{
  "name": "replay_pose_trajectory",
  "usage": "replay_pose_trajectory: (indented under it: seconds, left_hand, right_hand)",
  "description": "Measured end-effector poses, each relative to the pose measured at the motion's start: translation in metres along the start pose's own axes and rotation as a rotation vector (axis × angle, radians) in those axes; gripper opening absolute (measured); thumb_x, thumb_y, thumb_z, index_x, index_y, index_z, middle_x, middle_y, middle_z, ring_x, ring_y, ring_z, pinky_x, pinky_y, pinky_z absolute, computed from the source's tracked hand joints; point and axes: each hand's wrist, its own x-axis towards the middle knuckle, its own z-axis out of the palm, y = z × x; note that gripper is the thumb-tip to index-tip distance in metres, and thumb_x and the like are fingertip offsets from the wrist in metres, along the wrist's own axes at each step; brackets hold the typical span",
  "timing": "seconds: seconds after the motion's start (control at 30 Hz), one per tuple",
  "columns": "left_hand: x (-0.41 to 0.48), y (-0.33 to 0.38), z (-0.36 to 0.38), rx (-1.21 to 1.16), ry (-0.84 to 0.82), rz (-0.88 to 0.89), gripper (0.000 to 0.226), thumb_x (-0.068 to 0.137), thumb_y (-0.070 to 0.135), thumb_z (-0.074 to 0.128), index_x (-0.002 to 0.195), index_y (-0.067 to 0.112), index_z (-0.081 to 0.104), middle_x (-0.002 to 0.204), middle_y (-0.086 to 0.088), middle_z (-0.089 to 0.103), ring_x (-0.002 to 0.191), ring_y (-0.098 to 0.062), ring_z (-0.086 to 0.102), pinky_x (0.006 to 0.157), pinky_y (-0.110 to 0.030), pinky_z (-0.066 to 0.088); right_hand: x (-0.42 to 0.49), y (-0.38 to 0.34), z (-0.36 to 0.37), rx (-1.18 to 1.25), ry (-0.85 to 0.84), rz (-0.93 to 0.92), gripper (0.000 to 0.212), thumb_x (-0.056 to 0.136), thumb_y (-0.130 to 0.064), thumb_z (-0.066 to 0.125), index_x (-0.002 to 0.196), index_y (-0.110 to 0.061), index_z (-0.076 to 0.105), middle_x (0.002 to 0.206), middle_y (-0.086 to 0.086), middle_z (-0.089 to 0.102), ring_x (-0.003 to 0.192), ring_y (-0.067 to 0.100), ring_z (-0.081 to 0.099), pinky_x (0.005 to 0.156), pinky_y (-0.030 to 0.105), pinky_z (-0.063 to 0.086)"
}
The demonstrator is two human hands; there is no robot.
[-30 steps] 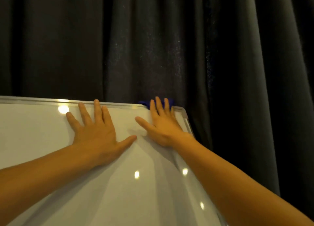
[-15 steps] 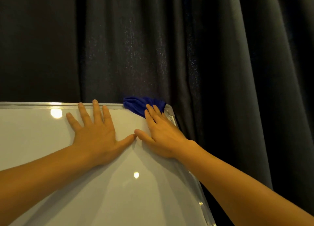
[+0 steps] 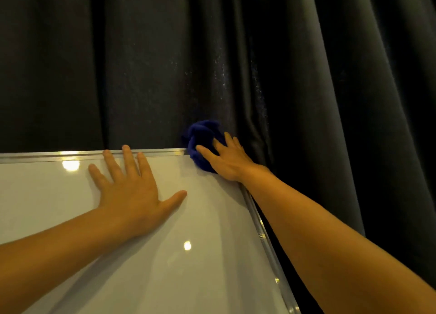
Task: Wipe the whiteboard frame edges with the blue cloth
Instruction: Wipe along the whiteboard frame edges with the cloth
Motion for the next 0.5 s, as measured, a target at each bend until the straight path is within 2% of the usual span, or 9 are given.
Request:
replay_pose_trajectory:
  seconds: [0.13, 0.2, 0.27, 0.33, 0.4, 0.47, 0.5]
  left_hand:
    - [0.004, -0.005, 0.008, 0.011, 0.044, -0.005, 0.136, 0.047, 0.094, -0.019, 0.152, 0.008, -0.019, 0.16, -0.022, -0.026, 0.144, -0.052, -0.022, 0.113, -0.07, -0.004]
    - [0.004, -0.006, 0.008, 0.009, 0.045, -0.002, 0.135, 0.047, 0.093, -0.018, 0.152, 0.008, -0.019, 0.16, -0.021, -0.026, 0.144, -0.051, -0.022, 0.113, -0.07, -0.004]
    - [0.005, -0.006, 0.008, 0.01, 0.039, -0.002, 0.134, 0.047, 0.092, -0.017, 0.152, 0.009, -0.021, 0.16, -0.021, -0.027, 0.145, -0.05, -0.022, 0.113, -0.069, -0.005]
    - [0.006, -0.006, 0.009, 0.005, 0.027, -0.003, 0.132, 0.048, 0.091, -0.015, 0.152, 0.01, -0.022, 0.159, -0.021, -0.028, 0.145, -0.05, -0.023, 0.114, -0.069, -0.005]
    - [0.007, -0.004, 0.007, 0.002, 0.014, -0.002, 0.132, 0.048, 0.091, -0.014, 0.152, 0.009, -0.022, 0.159, -0.021, -0.028, 0.144, -0.05, -0.023, 0.113, -0.069, -0.005]
    - [0.006, -0.002, 0.005, -0.003, -0.001, -0.005, 0.134, 0.047, 0.092, -0.016, 0.151, 0.008, -0.023, 0.159, -0.022, -0.029, 0.144, -0.051, -0.023, 0.113, -0.07, -0.005]
    - [0.005, -0.002, 0.005, -0.005, -0.003, -0.005, 0.134, 0.046, 0.092, -0.018, 0.151, 0.008, -0.023, 0.159, -0.022, -0.029, 0.144, -0.051, -0.023, 0.113, -0.07, -0.005]
  right_hand:
    - [-0.017, 0.021, 0.031, 0.103, 0.085, -0.087, 0.088, 0.069, -0.094, 0.021, 0.147, -0.058, -0.001, 0.163, -0.016, -0.014, 0.151, 0.026, 0.004, 0.119, 0.047, 0.018]
    - [-0.031, 0.031, 0.041, 0.144, 0.133, -0.122, 0.081, 0.07, -0.095, 0.021, 0.141, -0.065, -0.006, 0.157, -0.029, -0.016, 0.147, 0.025, 0.02, 0.112, 0.044, 0.027]
    - [-0.034, 0.033, 0.042, 0.167, 0.153, -0.137, 0.079, 0.076, -0.09, 0.025, 0.144, -0.062, -0.002, 0.157, -0.031, -0.011, 0.141, 0.025, 0.034, 0.105, 0.037, 0.034]
    - [-0.022, 0.029, 0.036, 0.186, 0.145, -0.133, 0.078, 0.083, -0.082, 0.031, 0.151, -0.05, 0.01, 0.161, -0.024, -0.003, 0.138, 0.024, 0.038, 0.103, 0.033, 0.035]
    - [-0.003, 0.021, 0.021, 0.184, 0.114, -0.103, 0.072, 0.09, -0.07, 0.039, 0.153, -0.038, 0.026, 0.164, -0.008, 0.011, 0.137, 0.026, 0.038, 0.108, 0.035, 0.034]
    - [0.015, 0.015, 0.004, 0.131, 0.062, -0.058, 0.062, 0.095, -0.06, 0.045, 0.146, -0.025, 0.043, 0.156, 0.009, 0.035, 0.131, 0.029, 0.045, 0.102, 0.034, 0.038]
    - [0.022, 0.014, -0.005, 0.089, 0.037, -0.05, 0.059, 0.096, -0.057, 0.048, 0.142, -0.02, 0.049, 0.149, 0.011, 0.045, 0.126, 0.03, 0.05, 0.096, 0.032, 0.04]
